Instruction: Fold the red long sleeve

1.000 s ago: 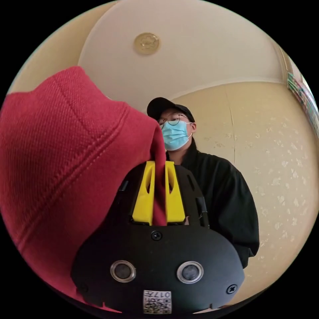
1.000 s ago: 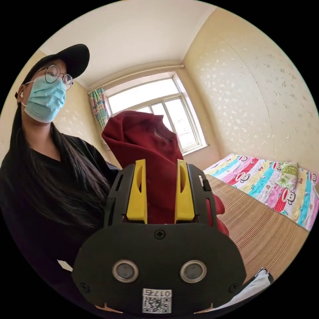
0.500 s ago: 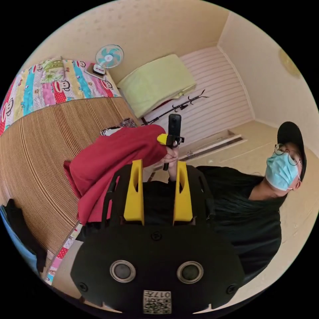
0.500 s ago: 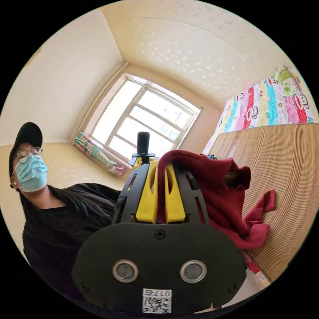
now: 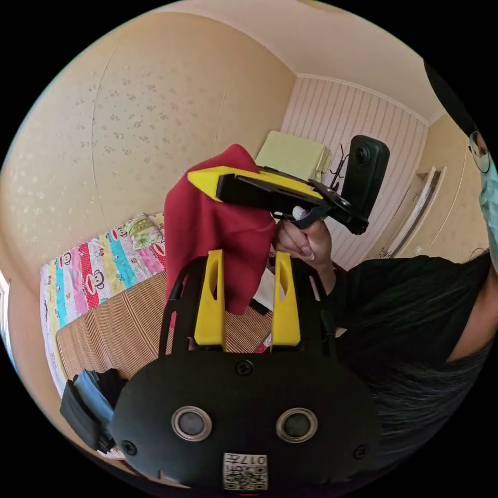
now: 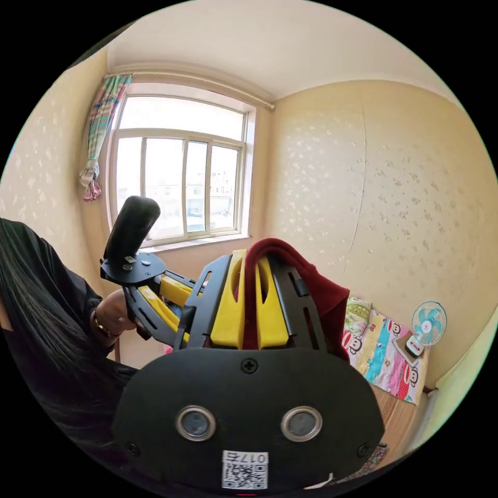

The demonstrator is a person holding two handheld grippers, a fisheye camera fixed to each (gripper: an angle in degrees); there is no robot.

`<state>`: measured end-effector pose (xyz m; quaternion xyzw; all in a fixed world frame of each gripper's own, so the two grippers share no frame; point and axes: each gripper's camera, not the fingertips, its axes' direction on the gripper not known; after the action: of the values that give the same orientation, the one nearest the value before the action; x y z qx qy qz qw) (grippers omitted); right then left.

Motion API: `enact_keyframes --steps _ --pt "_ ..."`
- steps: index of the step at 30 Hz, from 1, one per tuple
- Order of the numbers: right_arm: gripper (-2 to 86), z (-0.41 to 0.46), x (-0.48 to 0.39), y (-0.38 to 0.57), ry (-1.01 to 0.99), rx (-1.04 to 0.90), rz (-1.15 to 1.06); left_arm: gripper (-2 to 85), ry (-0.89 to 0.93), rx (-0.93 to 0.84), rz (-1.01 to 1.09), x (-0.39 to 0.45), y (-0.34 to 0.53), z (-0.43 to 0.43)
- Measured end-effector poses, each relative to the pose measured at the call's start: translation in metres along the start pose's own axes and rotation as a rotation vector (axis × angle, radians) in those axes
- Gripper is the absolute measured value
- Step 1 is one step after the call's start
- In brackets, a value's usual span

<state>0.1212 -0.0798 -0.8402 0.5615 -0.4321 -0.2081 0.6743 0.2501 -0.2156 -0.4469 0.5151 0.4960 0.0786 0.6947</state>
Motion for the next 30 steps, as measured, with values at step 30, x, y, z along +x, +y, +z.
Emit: enact_keyframes --steps 30 --pt "13.0 -0.085 0.082 0.38 0.034 0.251 0.324 -0.5 1.054 0.503 -0.001 -0.083 -0.096 -0.052"
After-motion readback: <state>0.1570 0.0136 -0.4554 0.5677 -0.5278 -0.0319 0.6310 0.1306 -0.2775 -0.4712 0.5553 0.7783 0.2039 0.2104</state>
